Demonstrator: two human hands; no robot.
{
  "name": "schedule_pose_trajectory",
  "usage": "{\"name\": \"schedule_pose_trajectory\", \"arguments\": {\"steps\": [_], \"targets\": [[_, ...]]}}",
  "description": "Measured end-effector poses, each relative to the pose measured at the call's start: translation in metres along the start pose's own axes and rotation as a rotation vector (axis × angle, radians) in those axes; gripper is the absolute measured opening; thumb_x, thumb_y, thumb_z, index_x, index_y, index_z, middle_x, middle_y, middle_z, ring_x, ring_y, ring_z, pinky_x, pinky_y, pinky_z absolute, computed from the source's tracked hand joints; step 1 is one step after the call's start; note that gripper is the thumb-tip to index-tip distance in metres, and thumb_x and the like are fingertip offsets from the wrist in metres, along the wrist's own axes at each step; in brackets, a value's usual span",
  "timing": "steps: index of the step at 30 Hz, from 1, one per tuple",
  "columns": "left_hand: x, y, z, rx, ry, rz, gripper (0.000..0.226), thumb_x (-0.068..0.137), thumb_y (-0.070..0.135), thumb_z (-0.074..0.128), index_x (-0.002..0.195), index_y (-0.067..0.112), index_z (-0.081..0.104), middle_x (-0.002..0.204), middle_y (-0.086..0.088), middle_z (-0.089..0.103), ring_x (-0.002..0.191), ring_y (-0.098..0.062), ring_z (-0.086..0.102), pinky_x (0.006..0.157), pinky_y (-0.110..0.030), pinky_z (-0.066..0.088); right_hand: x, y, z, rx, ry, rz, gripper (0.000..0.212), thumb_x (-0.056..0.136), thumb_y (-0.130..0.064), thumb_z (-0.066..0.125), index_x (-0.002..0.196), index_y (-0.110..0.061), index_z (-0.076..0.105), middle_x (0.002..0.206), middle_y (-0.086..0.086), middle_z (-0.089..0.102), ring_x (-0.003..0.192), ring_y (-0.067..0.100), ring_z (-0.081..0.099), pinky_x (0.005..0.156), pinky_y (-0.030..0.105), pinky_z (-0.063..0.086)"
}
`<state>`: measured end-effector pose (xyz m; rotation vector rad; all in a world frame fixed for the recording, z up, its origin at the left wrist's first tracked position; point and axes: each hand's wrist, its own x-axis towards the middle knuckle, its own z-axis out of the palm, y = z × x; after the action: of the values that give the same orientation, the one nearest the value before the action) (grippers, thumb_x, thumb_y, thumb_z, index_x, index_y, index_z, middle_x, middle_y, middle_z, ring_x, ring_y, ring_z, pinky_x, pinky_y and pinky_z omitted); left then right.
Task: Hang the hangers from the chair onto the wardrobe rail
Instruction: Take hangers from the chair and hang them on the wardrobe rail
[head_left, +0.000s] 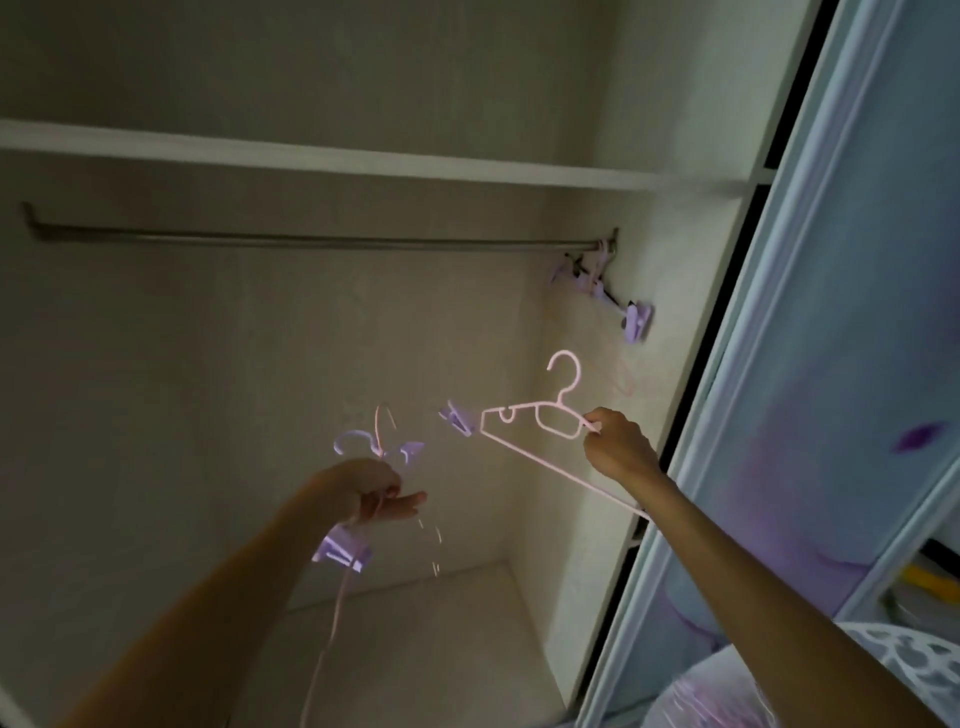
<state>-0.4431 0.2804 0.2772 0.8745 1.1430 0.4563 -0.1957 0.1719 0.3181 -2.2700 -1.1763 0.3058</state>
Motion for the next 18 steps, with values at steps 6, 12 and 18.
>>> {"name": "schedule_pose_trajectory", "arguments": {"steps": [6, 12, 18], "targets": [[0.049, 0.063, 0.025, -0.146, -0.003, 0.117, 0.014, 0.095, -0.009, 0.036, 0.084, -0.003, 0.041, 0.076, -0.020, 0.050, 0.036, -0.026, 0.063, 0.036, -0.036, 0.053, 0.065, -0.026, -0.014, -0.031, 0.060, -0.061, 0.033, 0.093, -0.011, 0.040, 0.122, -0.017, 0.053, 0.121, 0.012, 0.059, 0.109, 0.034, 0.056, 0.088, 0.038, 0.045], [0.093, 0.106, 0.057, -0.287, -0.030, 0.223, 0.017, 0.097, -0.008, 0.030, 0.082, -0.001, 0.036, 0.078, -0.016, 0.046, 0.033, -0.021, 0.062, 0.032, -0.033, 0.051, 0.134, -0.037, -0.032, -0.080, 0.176, -0.175, 0.029, 0.096, -0.010, 0.036, 0.119, -0.014, 0.053, 0.113, 0.013, 0.063, 0.104, 0.032, 0.059, 0.079, 0.036, 0.044], [0.119, 0.142, 0.073, -0.338, -0.076, 0.227, 0.023, 0.097, -0.006, 0.037, 0.075, 0.000, 0.040, 0.064, -0.015, 0.058, 0.035, -0.017, 0.062, 0.034, -0.027, 0.051, 0.196, -0.066, -0.050, -0.214, 0.309, -0.295, 0.037, 0.099, -0.010, 0.035, 0.134, -0.019, 0.042, 0.118, 0.015, 0.059, 0.102, 0.032, 0.060, 0.068, 0.029, 0.037]]}}
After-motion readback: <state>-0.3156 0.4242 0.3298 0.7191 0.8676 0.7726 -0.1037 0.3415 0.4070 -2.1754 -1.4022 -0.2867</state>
